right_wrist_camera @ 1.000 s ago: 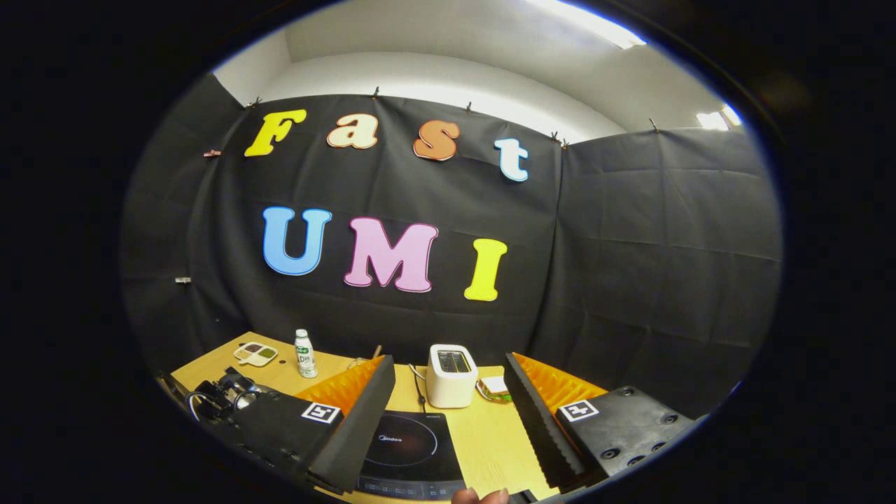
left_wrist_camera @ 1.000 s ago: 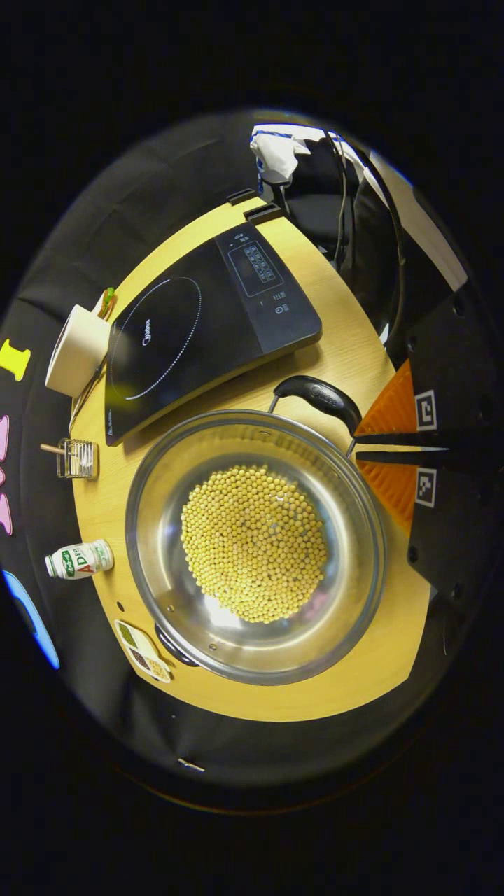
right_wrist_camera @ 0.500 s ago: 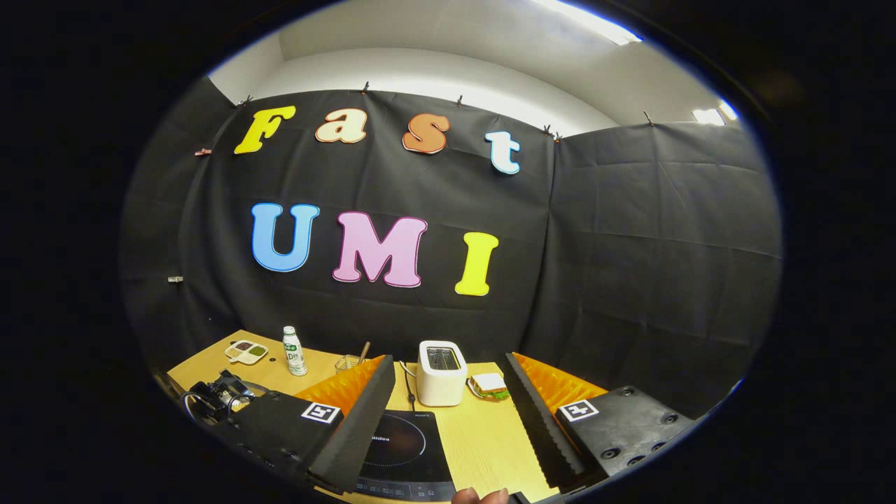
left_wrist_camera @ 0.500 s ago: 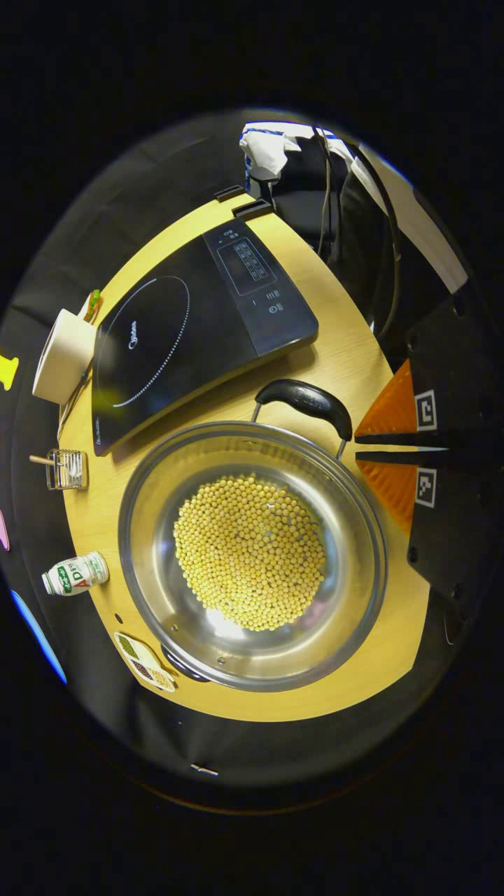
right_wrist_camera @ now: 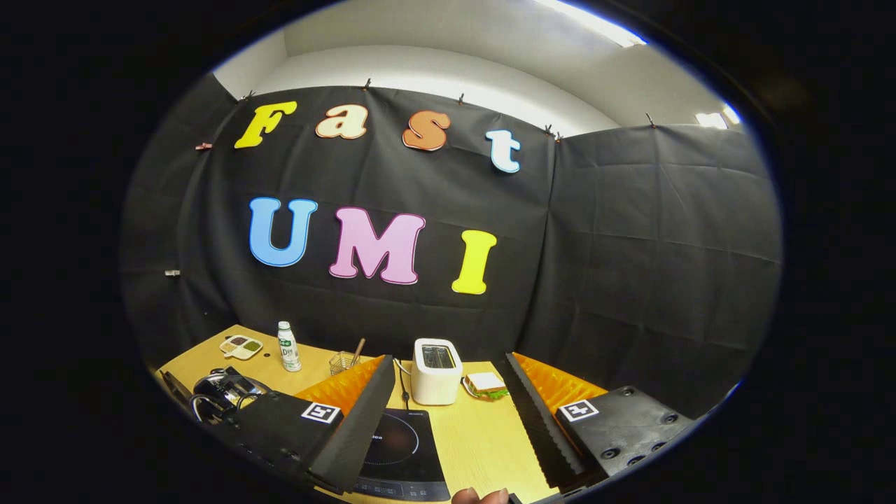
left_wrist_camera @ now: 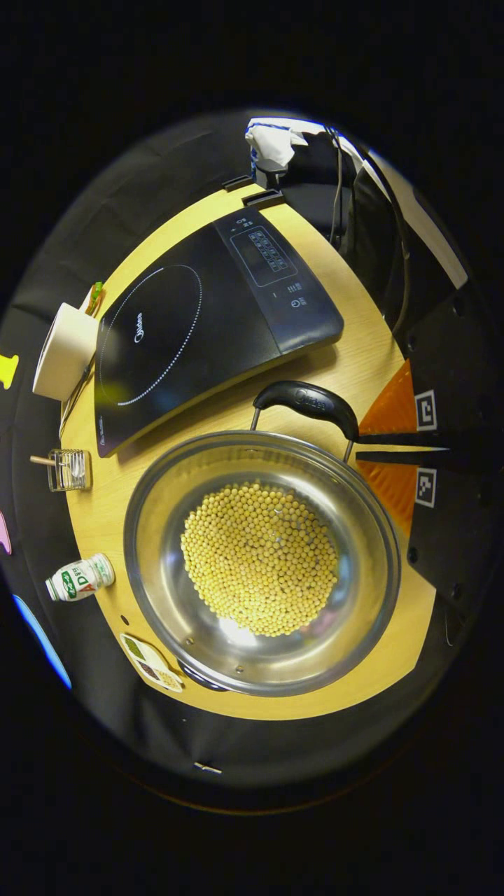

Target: First push the handle of the pot to place it horizontally, then grasp the pot with both hands and set it on the induction cooktop.

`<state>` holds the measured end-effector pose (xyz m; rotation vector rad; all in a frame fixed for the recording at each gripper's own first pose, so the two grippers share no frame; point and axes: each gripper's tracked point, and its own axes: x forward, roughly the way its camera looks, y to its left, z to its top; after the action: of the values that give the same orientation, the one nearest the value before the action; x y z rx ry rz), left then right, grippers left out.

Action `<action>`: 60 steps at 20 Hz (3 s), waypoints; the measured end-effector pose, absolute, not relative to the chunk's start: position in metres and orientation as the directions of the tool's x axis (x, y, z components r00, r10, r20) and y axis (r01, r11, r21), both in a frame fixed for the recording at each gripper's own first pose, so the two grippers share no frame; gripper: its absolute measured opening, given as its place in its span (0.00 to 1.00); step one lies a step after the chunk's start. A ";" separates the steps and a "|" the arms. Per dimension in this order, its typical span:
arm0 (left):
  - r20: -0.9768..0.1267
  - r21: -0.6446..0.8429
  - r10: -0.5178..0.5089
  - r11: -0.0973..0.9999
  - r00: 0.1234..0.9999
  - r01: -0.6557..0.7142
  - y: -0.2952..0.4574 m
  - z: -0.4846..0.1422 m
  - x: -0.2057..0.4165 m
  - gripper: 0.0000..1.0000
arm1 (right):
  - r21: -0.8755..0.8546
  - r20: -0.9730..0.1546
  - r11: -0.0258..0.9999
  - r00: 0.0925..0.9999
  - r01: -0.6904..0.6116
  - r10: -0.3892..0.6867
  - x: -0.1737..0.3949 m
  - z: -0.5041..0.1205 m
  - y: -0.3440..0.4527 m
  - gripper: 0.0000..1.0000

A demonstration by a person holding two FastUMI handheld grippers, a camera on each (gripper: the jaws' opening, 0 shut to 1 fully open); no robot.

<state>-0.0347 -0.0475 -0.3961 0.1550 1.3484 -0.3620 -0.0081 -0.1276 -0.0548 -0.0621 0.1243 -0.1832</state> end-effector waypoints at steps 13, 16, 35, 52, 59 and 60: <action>-0.962 -0.044 -0.129 0.943 0.241 0.329 -0.085 -0.396 0.031 0.05 | -0.088 -0.130 0.964 0.957 0.249 -0.259 -0.001 -0.064 -0.161 0.97; -0.960 -0.034 -0.122 0.944 0.252 0.328 -0.090 -0.398 0.050 0.05 | -0.098 -0.128 0.959 0.952 0.266 -0.277 0.003 -0.066 -0.167 0.97; -0.895 -0.110 -0.245 0.931 0.374 0.347 -0.104 -0.363 0.075 0.17 | -0.109 -0.188 0.969 0.953 0.222 -0.239 0.035 -0.089 -0.125 0.98; -0.651 -0.081 -0.124 0.992 0.749 0.094 0.100 -0.257 0.070 0.95 | 0.081 -0.399 0.973 0.888 -0.215 0.230 0.059 -0.166 0.069 0.98; -0.675 -0.089 -0.073 0.996 0.734 0.017 0.170 -0.297 0.078 0.95 | 0.126 -0.509 0.953 0.807 -0.275 0.300 0.086 -0.231 0.122 0.98; -0.681 -0.087 -0.069 0.996 0.729 0.013 0.177 -0.303 0.081 0.95 | 0.120 -0.521 0.951 0.797 -0.286 0.306 0.088 -0.241 0.127 0.98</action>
<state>0.0807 0.1772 -0.3035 -0.0779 0.7527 -0.0451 0.0882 0.1266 -0.2413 0.0351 0.5656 0.3180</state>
